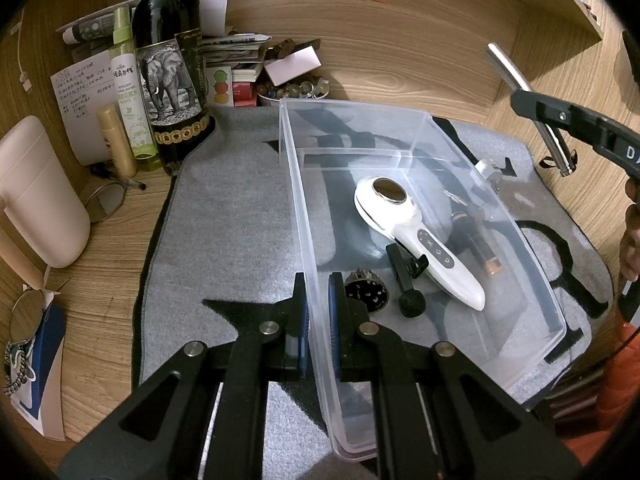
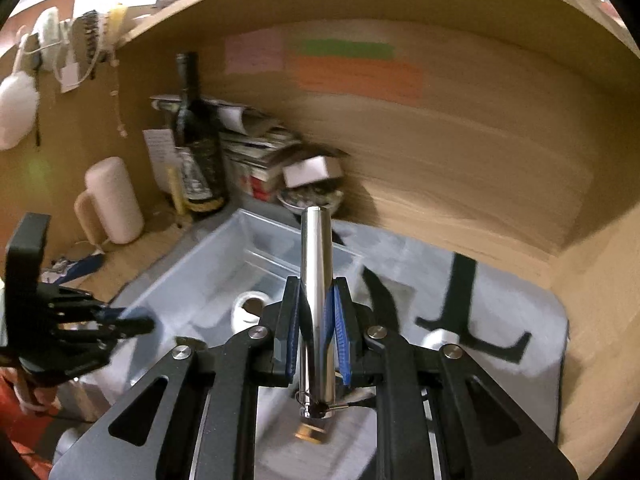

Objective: Organize rigid objects
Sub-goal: 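Lift the silver flashlight into the clear box and open the right tool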

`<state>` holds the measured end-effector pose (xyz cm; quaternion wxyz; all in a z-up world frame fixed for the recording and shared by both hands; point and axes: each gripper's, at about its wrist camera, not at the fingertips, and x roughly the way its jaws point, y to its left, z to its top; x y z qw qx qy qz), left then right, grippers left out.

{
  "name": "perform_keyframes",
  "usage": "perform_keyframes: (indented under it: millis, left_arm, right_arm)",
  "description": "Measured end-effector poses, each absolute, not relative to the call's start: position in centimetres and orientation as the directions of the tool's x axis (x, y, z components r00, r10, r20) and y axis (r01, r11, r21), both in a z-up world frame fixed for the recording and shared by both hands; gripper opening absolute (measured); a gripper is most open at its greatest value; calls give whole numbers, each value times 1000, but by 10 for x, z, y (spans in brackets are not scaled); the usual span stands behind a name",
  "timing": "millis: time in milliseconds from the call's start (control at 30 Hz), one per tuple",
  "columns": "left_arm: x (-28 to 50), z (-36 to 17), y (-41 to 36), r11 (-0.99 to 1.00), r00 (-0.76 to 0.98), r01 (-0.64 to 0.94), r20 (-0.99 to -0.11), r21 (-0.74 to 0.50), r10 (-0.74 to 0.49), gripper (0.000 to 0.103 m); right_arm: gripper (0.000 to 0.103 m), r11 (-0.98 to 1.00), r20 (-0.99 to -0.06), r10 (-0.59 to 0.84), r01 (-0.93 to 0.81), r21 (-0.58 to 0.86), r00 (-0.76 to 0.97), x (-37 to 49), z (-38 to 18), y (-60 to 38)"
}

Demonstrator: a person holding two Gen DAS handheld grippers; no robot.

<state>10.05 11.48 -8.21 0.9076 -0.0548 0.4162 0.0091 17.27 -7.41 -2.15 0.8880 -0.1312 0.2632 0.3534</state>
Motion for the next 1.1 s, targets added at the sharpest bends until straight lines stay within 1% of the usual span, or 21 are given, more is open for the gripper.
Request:
perform_keyframes:
  millis: [167,367,600,800,1000,1067,1100]
  left_arm:
    - [101,-82,115,993,655,-65,-755,-97,-31,8]
    - [101,-81,114,993,654,-64,-756,-96,-31,8]
    - [102,-83,115,993,654,-63,-755,-96,-32,8]
    - [101,-83,116,993,656,-62,-754,-99,-34,8]
    - [101,-83,115,993,655,-63,-755,-98,-33,8]
    - [101,-83,115,993,656,-63,-754,-99,-33,8]
    - [101,-83,115,993,656,-63,-754,-100,-34,8]
  right_arm:
    - [14,678,-557,589,-733,-51,585,165,-23,-53]
    - [14,631,-600,600,-774,-51,529,159,-39,-28]
    - [14,596,-678,572,-801,-44,463,162,-70,-4]
    - [14,574,-749,519,-817,-52,412,167,-90,6]
    - [14,571,-762,502,-818,-62,409,168,-94,4]
    - [16,575,-762,497,-816,-69,415,168,-94,4]
    - [21,575,-763,496,-815,-70,416,169,-94,4]
